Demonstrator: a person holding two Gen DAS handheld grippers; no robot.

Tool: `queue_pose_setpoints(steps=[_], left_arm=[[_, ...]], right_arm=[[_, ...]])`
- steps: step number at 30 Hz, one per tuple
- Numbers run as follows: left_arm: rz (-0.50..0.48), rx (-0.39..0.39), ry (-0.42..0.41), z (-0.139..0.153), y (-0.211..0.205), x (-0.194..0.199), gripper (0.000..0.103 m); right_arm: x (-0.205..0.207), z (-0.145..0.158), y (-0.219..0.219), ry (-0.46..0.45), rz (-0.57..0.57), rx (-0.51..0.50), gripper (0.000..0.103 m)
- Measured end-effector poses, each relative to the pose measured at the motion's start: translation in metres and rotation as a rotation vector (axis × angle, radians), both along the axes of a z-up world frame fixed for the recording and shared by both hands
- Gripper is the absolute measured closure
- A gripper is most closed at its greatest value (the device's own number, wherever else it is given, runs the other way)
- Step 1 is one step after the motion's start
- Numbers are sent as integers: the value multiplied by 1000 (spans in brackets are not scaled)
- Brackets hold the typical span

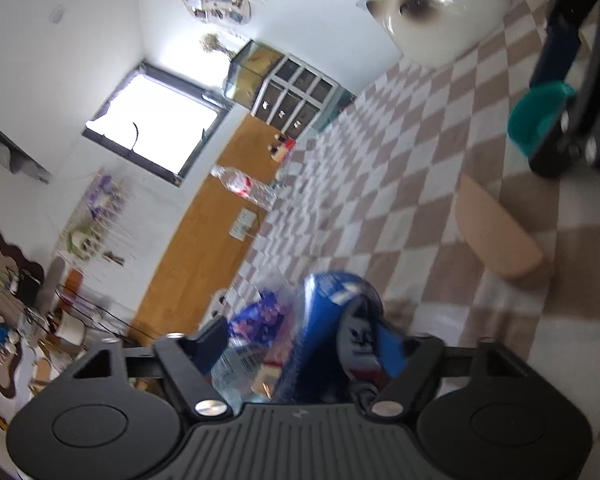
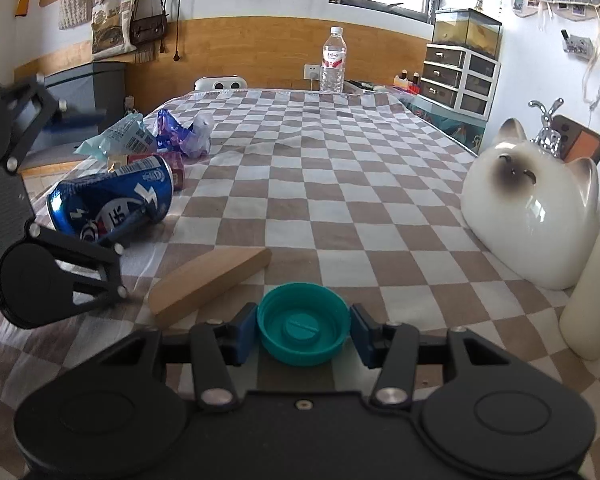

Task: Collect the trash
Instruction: 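Grasp the blue crushed can with the left tool while the right tool grasps the teal cap, then carry the blue can and teal cap with both tools over the wastebasket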

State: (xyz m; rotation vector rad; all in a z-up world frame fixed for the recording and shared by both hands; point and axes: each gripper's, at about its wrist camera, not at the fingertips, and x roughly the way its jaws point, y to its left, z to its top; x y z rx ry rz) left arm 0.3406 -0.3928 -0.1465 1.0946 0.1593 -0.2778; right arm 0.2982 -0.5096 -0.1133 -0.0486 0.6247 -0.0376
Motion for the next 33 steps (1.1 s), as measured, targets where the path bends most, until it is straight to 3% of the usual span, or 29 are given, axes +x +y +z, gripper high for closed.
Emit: queue_pose_setpoints(steps=[4,7,17,33], left_arm=[[35,-21,65,3,14,9,44],[46,-82,132,9,24,17,53],[56,-484,337,54,61,19,56],[109,-901,660,70,147,-34,58]], right_arm=[[0,0,-1,1,0,2,53],[0,0,-1,1,0,4,53],[0,0,-1,2,0,8,53],[1,-1,-1,1,0,-1,53]])
